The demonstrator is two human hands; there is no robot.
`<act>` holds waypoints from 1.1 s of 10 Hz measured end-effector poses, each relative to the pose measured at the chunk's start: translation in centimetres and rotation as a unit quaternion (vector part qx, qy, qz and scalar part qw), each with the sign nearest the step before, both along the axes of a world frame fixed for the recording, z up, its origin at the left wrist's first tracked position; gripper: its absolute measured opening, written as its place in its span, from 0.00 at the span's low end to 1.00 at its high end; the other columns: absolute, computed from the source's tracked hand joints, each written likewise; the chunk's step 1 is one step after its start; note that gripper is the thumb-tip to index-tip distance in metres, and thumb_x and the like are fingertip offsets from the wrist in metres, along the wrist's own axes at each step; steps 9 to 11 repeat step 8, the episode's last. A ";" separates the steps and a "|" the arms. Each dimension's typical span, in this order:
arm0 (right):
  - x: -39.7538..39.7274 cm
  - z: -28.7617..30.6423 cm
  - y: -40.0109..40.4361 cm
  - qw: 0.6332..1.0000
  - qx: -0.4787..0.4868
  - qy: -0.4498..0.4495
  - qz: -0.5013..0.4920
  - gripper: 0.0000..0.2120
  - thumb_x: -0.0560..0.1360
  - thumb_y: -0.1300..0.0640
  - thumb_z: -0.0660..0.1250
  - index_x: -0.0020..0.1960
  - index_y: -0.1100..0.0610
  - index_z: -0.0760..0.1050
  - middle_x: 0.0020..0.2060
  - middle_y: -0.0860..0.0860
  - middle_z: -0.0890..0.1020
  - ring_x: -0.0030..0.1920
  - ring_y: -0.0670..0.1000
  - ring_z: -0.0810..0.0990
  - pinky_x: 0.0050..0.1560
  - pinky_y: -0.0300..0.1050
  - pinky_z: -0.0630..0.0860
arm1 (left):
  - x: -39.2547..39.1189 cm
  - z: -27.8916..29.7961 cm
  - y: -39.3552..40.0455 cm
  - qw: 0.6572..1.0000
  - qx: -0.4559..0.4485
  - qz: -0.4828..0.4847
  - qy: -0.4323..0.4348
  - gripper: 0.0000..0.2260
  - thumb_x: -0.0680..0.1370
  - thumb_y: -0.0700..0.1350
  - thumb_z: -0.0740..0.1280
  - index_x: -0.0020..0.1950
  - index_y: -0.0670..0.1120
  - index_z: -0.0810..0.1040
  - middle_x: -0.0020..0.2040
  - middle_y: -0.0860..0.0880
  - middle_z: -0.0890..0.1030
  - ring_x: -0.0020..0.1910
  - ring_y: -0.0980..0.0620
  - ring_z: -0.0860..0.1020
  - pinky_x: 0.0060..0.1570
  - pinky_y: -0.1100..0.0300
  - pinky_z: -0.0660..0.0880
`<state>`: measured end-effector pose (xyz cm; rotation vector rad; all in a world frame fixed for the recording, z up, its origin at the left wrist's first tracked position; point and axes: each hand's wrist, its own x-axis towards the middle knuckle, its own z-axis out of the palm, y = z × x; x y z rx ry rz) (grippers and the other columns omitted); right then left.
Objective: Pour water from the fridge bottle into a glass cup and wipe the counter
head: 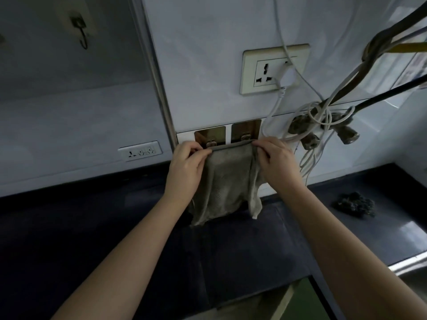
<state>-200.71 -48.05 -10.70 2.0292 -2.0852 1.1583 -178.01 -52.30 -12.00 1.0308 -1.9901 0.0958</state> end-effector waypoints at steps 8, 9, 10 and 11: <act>0.4 -4.0 8.4 0.995 0.089 -0.038 -0.002 0.17 0.79 0.54 0.64 0.67 0.54 0.74 0.62 0.50 0.79 0.64 0.53 0.74 0.63 0.47 0.68 | 2.7 -4.0 5.7 0.874 0.431 0.067 -0.215 0.17 0.81 0.59 0.59 0.64 0.53 0.77 0.59 0.50 0.76 0.55 0.50 0.76 0.57 0.48 0.75; 0.4 -4.0 8.4 0.995 0.089 -0.038 -0.002 0.17 0.79 0.54 0.64 0.67 0.54 0.74 0.62 0.50 0.79 0.64 0.53 0.74 0.63 0.47 0.68 | 2.7 -4.0 5.7 0.874 0.431 0.067 -0.215 0.17 0.81 0.59 0.59 0.64 0.53 0.77 0.59 0.50 0.76 0.55 0.50 0.76 0.57 0.48 0.75; 0.4 -4.0 8.4 0.995 0.089 -0.038 -0.002 0.17 0.79 0.54 0.64 0.67 0.54 0.74 0.62 0.50 0.79 0.64 0.53 0.74 0.63 0.47 0.68 | 2.7 -4.0 5.7 0.874 0.431 0.067 -0.215 0.17 0.81 0.59 0.59 0.64 0.53 0.77 0.59 0.50 0.76 0.55 0.50 0.76 0.57 0.48 0.75; 0.4 -4.0 8.4 0.995 0.089 -0.038 -0.002 0.17 0.79 0.54 0.64 0.67 0.54 0.74 0.62 0.50 0.79 0.64 0.53 0.74 0.63 0.47 0.68 | 2.7 -4.0 5.7 0.874 0.431 0.067 -0.215 0.17 0.81 0.59 0.59 0.64 0.53 0.77 0.59 0.50 0.76 0.55 0.50 0.76 0.57 0.48 0.75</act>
